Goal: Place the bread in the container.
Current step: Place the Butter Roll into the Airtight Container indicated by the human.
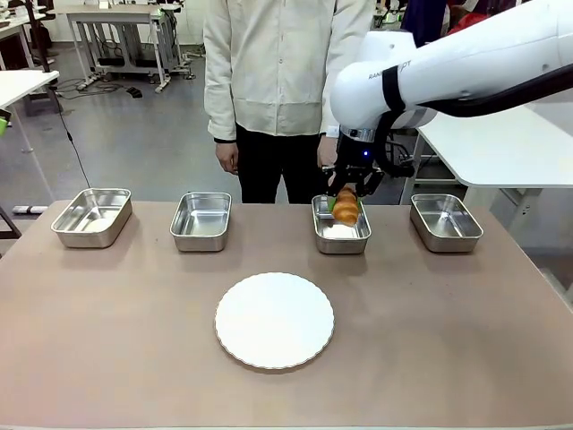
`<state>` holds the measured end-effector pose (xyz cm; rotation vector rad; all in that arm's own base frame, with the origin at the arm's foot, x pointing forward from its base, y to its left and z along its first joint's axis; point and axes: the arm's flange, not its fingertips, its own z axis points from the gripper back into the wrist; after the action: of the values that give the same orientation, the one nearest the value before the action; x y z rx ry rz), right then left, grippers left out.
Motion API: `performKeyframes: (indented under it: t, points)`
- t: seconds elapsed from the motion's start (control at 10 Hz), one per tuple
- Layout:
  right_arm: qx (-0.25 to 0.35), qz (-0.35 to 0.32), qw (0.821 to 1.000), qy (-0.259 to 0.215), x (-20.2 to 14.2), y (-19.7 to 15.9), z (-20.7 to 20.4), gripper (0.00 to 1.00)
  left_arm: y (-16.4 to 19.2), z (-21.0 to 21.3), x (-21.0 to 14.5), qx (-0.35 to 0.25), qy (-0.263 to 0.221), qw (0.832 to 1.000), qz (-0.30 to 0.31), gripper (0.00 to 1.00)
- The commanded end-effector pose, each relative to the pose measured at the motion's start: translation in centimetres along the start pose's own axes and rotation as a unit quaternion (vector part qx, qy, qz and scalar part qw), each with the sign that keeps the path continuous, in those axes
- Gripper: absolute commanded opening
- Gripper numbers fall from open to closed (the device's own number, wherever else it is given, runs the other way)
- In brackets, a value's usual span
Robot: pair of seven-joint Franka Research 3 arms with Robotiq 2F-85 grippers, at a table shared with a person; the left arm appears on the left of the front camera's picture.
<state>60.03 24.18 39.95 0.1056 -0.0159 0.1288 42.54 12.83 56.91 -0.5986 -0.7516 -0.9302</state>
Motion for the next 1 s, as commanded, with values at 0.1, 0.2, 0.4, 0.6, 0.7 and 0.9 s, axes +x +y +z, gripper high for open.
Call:
performKeyframes:
  t: [0.1,0.2,0.4,0.6,0.7,0.9]
  points:
    - [0.012,-0.005,1.000,0.015,1.2,-0.7,-0.1,0.65,-0.2,0.1,0.1,-0.003,-0.010,1.000,-0.008,1.00]
    - [0.005,0.007,1.000,-0.012,1.3,-0.8,-0.3,1.00,-0.2,0.1,0.1,-0.003,-0.010,1.000,-0.008,1.00]
    - [-0.003,0.014,1.000,-0.020,1.4,-0.5,-0.1,1.00,-0.2,0.1,0.1,-0.003,-0.010,1.000,-0.008,1.00]
    - [-0.007,0.015,1.000,-0.025,1.3,-0.3,0.1,1.00,-0.2,0.1,0.1,-0.003,-0.010,1.000,-0.008,1.00]
    - [-0.004,0.014,0.999,-0.032,1.3,-0.2,0.3,1.00,-0.2,0.1,0.1,-0.003,-0.010,1.000,-0.008,1.00]
    - [0.001,0.006,1.000,-0.016,1.2,0.0,-0.1,1.00,-0.2,0.1,0.1,-0.003,-0.010,1.000,-0.008,1.00]
